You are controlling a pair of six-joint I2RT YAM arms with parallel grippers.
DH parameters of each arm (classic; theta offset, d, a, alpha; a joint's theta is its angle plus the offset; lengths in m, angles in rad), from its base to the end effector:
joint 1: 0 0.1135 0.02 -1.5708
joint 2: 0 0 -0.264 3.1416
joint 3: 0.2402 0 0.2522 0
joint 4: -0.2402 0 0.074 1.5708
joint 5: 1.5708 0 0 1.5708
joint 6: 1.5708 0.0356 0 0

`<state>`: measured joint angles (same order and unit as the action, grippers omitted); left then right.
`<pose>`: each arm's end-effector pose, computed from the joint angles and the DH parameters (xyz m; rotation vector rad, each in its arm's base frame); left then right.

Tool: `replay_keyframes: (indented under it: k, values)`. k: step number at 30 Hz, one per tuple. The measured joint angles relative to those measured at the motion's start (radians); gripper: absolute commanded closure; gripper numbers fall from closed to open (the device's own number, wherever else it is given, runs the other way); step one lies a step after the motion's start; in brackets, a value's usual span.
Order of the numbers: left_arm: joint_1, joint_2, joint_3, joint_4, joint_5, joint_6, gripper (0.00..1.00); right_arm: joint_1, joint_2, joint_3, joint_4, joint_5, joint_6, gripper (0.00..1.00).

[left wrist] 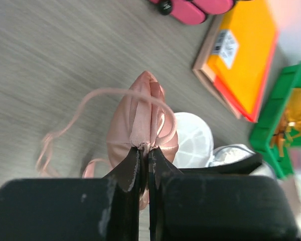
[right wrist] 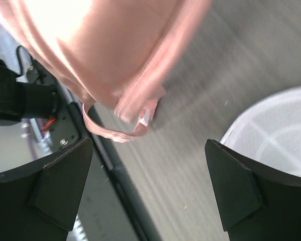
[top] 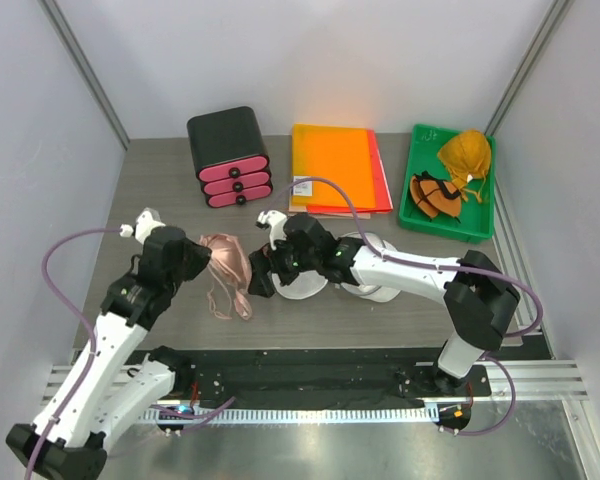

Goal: Place the bra in the laundry bag and zip it closed
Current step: Pick up the bra from the center of the board.

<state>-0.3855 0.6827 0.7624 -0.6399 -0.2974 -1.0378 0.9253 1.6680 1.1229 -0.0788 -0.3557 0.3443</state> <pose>0.1393 -0.0453 0.3020 -0.8546 1.9726 -0.5310 0.2147 0.3057 0.2378 -0.8853 2.2017 1.0599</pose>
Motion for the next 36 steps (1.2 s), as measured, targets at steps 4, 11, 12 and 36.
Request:
replay_keyframes:
  k: [4, 11, 12, 36]
  values:
    - [0.0, 0.118, 0.117, -0.13, -0.02, 0.001, 1.0, 0.092, -0.013, 0.035, 0.025, 0.154, -0.119, 0.0]
    - [0.0, 0.1, 0.177, -0.292, -0.052, -0.002, 1.0, 0.186, -0.007, 0.055, 0.163, 0.269, -0.238, 0.0]
    - [0.0, 0.099, 0.192, -0.309, -0.053, -0.002, 1.0, 0.198, 0.002, 0.063, 0.187, 0.282, -0.247, 0.0]
    - [0.0, 0.132, 0.214, -0.371, -0.065, -0.002, 1.0, 0.265, 0.116, 0.119, 0.405, 0.389, -0.23, 0.0]
